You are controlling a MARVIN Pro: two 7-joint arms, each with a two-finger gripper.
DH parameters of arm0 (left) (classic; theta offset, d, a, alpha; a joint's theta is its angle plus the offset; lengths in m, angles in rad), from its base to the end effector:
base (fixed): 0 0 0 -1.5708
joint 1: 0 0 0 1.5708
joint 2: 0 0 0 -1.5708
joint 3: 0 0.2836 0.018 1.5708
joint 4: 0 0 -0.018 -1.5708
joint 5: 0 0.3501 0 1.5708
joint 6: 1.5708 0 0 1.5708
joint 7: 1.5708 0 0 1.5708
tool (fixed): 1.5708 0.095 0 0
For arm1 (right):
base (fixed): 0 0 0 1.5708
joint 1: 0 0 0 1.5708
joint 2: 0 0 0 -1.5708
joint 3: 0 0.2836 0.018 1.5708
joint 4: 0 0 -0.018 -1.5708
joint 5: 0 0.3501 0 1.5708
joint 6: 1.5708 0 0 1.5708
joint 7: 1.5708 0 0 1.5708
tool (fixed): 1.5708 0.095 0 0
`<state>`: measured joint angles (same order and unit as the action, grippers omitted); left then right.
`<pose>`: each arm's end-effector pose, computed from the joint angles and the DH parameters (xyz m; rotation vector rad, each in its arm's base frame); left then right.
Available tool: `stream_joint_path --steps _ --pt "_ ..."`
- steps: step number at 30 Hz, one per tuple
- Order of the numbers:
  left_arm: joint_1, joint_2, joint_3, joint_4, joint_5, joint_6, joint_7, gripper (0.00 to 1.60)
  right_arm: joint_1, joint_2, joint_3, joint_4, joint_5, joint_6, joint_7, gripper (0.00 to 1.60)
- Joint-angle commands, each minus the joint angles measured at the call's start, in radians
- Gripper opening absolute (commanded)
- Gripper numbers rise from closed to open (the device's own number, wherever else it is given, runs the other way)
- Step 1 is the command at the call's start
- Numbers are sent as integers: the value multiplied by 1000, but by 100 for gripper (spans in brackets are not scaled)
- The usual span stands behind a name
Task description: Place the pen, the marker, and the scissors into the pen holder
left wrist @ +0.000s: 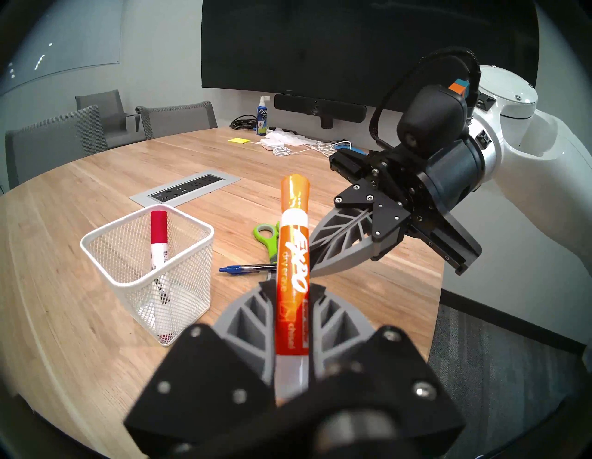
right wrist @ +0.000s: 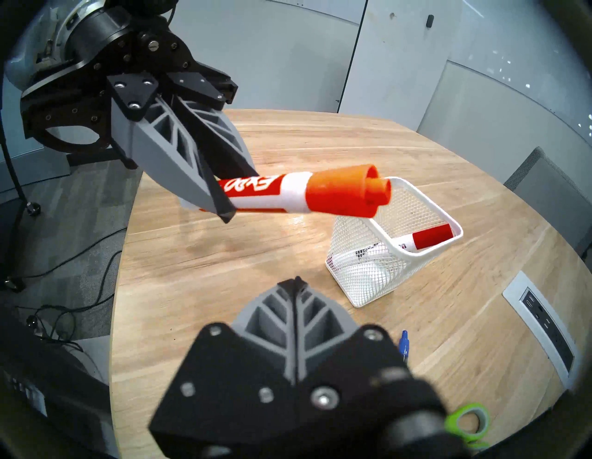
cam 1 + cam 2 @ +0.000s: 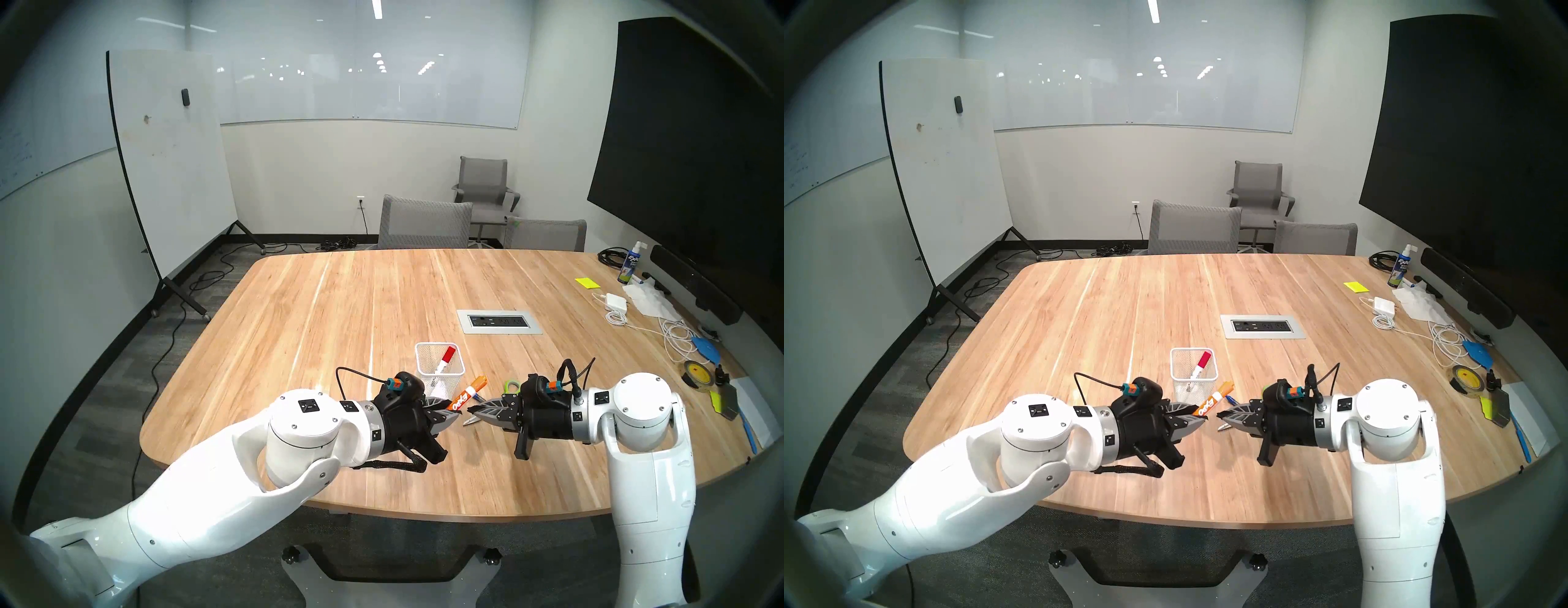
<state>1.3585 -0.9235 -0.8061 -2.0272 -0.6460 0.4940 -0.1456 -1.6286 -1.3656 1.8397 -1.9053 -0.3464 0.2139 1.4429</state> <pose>0.3387 -0.1768 -0.2349 1.9416 -1.0029 1.2595 0.3743 -0.0589 -0.2286 -1.9450 -1.4384 -1.3050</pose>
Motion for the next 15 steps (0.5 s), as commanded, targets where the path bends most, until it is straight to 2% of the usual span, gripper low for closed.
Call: stream_joint_path --steps 1,15 --pt "-6 -5 -3 -20 1 -12 -4 0 4 -8 1 -29 6 5 -3 0" --pt "-9 -12 4 -14 2 -9 -16 0 16 -16 8 -56 12 15 -12 0"
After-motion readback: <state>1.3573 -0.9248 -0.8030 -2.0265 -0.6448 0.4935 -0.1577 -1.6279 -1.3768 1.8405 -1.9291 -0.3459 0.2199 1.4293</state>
